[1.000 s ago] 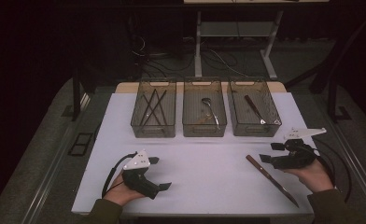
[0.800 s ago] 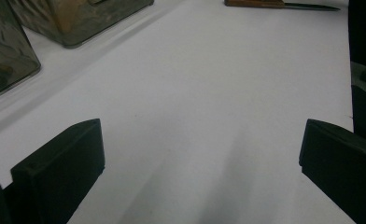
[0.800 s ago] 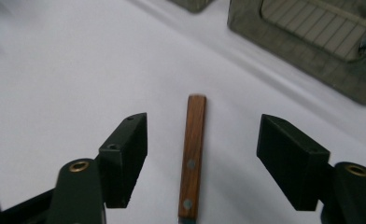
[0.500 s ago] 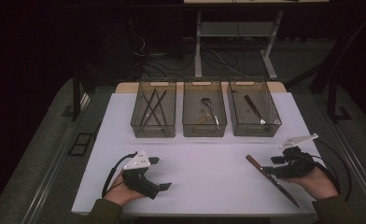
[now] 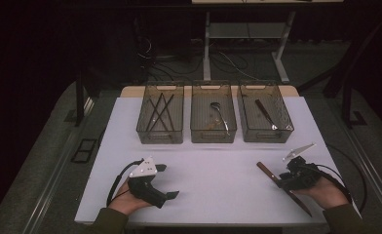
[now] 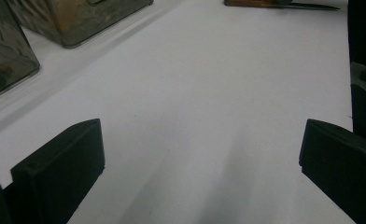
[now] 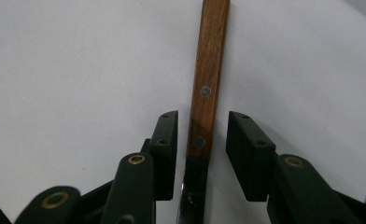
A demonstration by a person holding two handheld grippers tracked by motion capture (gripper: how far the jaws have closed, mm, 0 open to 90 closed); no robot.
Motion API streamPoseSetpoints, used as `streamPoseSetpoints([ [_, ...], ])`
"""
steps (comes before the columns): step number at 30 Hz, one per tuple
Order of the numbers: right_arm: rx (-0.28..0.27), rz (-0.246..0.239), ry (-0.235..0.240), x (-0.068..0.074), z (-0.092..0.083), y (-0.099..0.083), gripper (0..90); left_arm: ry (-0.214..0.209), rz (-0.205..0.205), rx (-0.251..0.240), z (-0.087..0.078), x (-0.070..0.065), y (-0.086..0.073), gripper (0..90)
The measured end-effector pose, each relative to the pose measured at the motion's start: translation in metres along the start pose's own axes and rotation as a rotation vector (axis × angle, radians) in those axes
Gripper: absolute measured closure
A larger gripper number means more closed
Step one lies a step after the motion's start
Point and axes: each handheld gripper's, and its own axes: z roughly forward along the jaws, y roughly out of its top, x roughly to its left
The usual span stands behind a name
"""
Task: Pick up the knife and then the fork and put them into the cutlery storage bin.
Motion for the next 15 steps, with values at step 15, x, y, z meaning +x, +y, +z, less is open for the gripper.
streamPoseSetpoints([
  [15,0.099,-0.040,-0.050,0.0060,0.0082,0.0089,69.4,-0.001,-0.002,0.002,0.0008,0.0000,-0.0002,0.0],
])
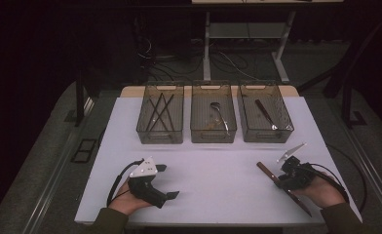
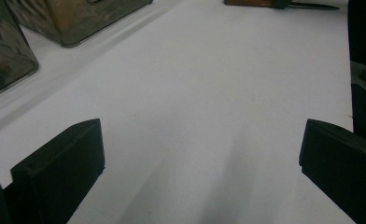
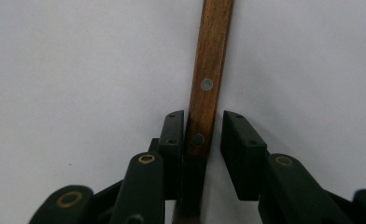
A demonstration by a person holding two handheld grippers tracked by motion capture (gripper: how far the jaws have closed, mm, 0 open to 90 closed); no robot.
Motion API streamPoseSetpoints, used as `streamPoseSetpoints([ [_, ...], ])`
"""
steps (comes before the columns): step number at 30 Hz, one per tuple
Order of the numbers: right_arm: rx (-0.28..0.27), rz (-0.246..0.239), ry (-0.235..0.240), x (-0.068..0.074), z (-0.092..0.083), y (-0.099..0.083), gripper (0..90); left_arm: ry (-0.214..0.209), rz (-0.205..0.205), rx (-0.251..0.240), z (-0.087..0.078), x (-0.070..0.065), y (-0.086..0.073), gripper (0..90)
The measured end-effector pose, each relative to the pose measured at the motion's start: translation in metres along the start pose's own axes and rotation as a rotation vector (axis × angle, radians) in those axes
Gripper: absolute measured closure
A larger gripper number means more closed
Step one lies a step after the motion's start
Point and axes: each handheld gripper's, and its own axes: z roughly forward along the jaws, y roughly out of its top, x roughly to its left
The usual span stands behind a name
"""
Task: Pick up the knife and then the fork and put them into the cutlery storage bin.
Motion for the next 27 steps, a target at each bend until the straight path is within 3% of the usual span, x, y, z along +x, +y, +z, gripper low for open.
streamPoseSetpoints([
  [6,0.107,0.006,-0.004,0.000,0.002,0.015,70.6,0.000,0.000,0.003,0.000,0.000,0.000,0.0],
  [8,0.134,0.007,-0.012,-0.001,0.003,0.018,75.2,0.000,-0.001,0.001,0.000,0.000,0.000,0.0],
  [12,0.145,0.010,-0.011,-0.001,0.003,0.020,76.4,-0.001,0.002,-0.002,0.000,0.000,0.000,0.0],
  [17,0.076,0.025,0.016,-0.008,0.000,0.016,76.4,-0.002,0.003,-0.003,0.000,0.000,0.000,0.0],
  [27,-0.130,0.068,0.027,-0.021,-0.017,0.020,76.5,-0.002,0.002,-0.002,-0.001,0.000,0.000,0.0],
])
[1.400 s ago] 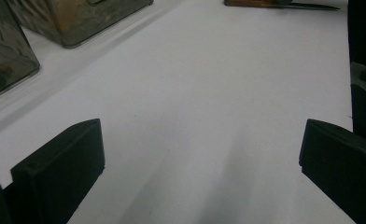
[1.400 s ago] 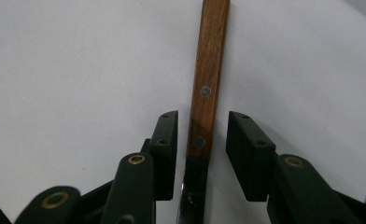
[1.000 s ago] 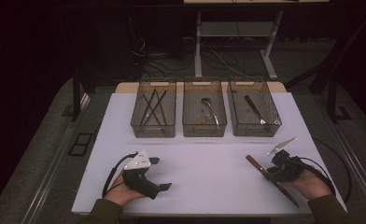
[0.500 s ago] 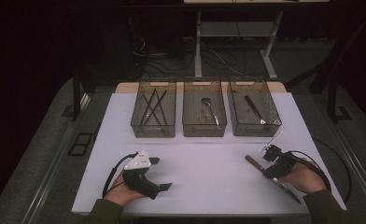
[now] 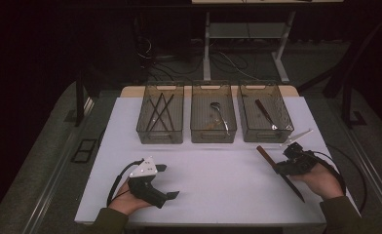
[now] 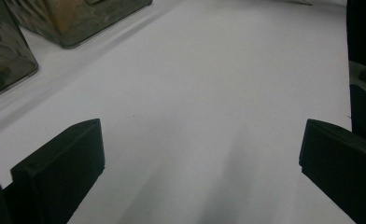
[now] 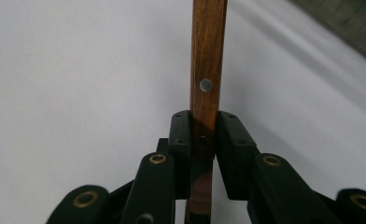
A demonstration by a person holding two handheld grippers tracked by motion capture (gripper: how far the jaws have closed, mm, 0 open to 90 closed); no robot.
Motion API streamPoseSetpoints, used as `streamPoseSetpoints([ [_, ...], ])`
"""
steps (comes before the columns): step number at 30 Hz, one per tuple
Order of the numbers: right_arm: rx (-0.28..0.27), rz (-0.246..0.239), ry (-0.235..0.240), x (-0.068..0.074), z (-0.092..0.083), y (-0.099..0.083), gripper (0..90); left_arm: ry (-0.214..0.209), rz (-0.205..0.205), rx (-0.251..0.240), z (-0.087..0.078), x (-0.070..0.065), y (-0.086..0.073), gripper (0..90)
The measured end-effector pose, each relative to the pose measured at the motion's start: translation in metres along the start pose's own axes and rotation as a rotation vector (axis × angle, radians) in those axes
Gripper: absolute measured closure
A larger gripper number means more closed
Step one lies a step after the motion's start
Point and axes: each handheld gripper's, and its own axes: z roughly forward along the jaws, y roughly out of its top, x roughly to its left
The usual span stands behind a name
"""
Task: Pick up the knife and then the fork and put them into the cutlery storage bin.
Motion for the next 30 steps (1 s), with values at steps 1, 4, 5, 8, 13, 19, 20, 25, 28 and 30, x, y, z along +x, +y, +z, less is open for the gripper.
streamPoseSetpoints([
  [1,-0.026,0.006,0.005,-0.002,-0.002,0.000,76.5,0.000,0.000,0.000,0.000,0.000,0.000,0.0],
  [4,-0.095,0.035,0.014,-0.007,-0.006,0.001,76.5,0.000,-0.001,-0.001,0.000,0.000,0.000,0.0],
  [5,-0.121,0.041,0.015,-0.008,-0.008,0.001,76.5,0.000,-0.001,-0.001,0.000,0.000,0.000,0.0],
  [8,-0.187,0.071,0.017,-0.013,-0.014,0.001,76.5,0.001,-0.001,0.000,0.000,0.000,0.000,0.0],
  [13,-0.299,0.105,0.020,-0.022,-0.021,0.002,76.5,0.001,-0.004,-0.002,0.000,0.001,0.000,0.0],
  [19,-0.405,0.128,0.008,-0.028,-0.029,0.002,76.5,0.000,-0.006,-0.004,0.000,0.001,0.000,0.0],
  [20,-0.424,0.136,-0.001,-0.029,-0.030,0.002,76.5,0.000,-0.008,-0.005,0.000,0.001,0.000,0.0],
  [25,-0.498,0.156,-0.027,-0.034,-0.036,0.004,76.6,-0.001,-0.008,-0.005,0.000,0.001,0.000,0.0],
  [28,-0.532,0.179,-0.026,-0.038,-0.039,0.006,76.6,-0.001,-0.010,-0.007,0.000,0.001,0.000,0.0],
  [30,-0.549,0.192,-0.018,-0.041,-0.041,0.007,76.6,-0.001,-0.010,-0.007,0.000,0.001,0.000,0.0],
])
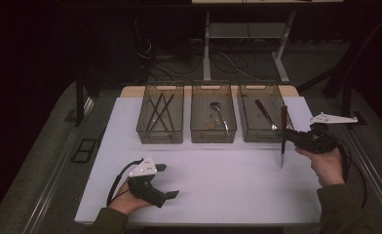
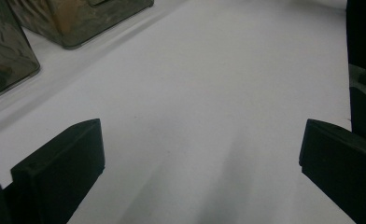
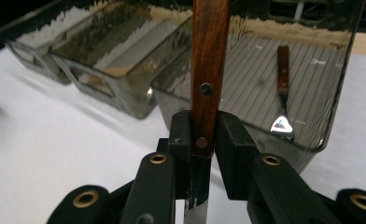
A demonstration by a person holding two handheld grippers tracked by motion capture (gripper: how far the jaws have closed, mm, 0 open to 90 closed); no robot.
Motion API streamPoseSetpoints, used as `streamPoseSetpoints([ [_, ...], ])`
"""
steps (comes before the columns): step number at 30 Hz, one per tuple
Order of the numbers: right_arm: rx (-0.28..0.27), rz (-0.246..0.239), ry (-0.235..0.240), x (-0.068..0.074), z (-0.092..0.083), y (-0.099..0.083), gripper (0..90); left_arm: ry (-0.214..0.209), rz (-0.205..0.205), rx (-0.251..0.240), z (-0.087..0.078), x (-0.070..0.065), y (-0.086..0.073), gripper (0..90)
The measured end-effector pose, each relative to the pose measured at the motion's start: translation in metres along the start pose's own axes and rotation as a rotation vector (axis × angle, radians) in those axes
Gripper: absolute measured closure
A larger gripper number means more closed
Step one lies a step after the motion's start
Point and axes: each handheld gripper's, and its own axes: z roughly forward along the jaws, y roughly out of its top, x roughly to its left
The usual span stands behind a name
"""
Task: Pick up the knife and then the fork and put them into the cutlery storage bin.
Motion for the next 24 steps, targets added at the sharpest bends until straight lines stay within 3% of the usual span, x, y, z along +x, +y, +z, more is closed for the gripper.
streamPoseSetpoints([
  [8,-0.053,-0.002,-0.019,-0.004,-0.003,0.015,76.6,0.002,-0.001,-0.001,0.000,0.000,0.000,0.0],
  [14,-0.120,0.007,-0.033,-0.005,-0.004,0.044,76.5,0.001,-0.001,-0.001,-0.001,0.000,0.000,0.0],
  [19,-0.156,-0.003,-0.072,-0.005,0.001,0.070,76.5,0.000,0.002,0.001,-0.001,0.000,0.000,0.0],
  [24,-0.158,-0.023,-0.149,-0.007,0.018,0.092,76.5,-0.001,0.000,-0.001,-0.001,0.000,0.000,0.0],
])
